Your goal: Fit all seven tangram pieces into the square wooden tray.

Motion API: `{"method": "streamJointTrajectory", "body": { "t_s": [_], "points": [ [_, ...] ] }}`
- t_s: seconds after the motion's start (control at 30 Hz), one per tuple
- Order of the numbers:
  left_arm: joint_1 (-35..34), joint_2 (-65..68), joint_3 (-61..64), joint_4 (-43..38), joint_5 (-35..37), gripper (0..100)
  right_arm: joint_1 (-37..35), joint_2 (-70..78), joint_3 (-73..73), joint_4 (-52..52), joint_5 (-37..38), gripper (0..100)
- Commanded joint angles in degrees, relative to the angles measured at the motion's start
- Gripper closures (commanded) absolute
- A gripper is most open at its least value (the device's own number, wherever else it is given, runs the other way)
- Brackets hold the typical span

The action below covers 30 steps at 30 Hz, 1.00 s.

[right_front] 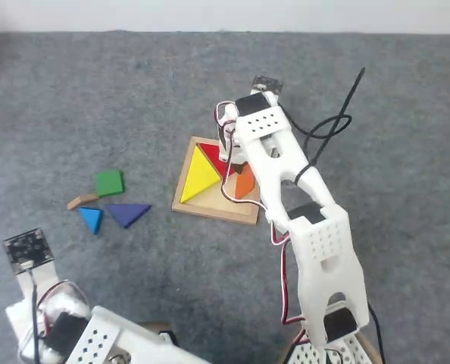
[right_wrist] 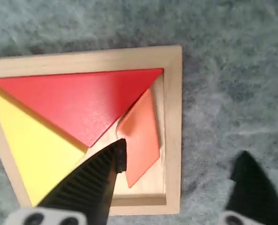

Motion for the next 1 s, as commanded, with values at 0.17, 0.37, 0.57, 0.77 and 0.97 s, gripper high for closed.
{"method": "streamJointTrajectory", "body": {
  "t_s": [0.17,0.37,0.57,0.77,0.97],
  "points": [
    [-0.1,-0.9,-0.4,0.3,-0.5,90,-0.4,-0.5,-3.3,1.0,3.8,59.7],
    [-0.1,-0.9,-0.4,0.2,-0.5,90,-0.4,3.7,-3.4,1.1,2.9,59.7],
    [-0.1,-0.9,-0.4,0.2,-0.5,90,3.0,6.7,-3.6,1.9,2.8,59.7],
    [-0.1,-0.9,-0.4,0.2,-0.5,90,9.9,5.0,-3.6,1.7,3.1,59.7],
    [-0.1,-0.9,-0.4,0.2,-0.5,90,11.0,2.0,-3.6,1.5,6.2,59.7]
  ]
}}
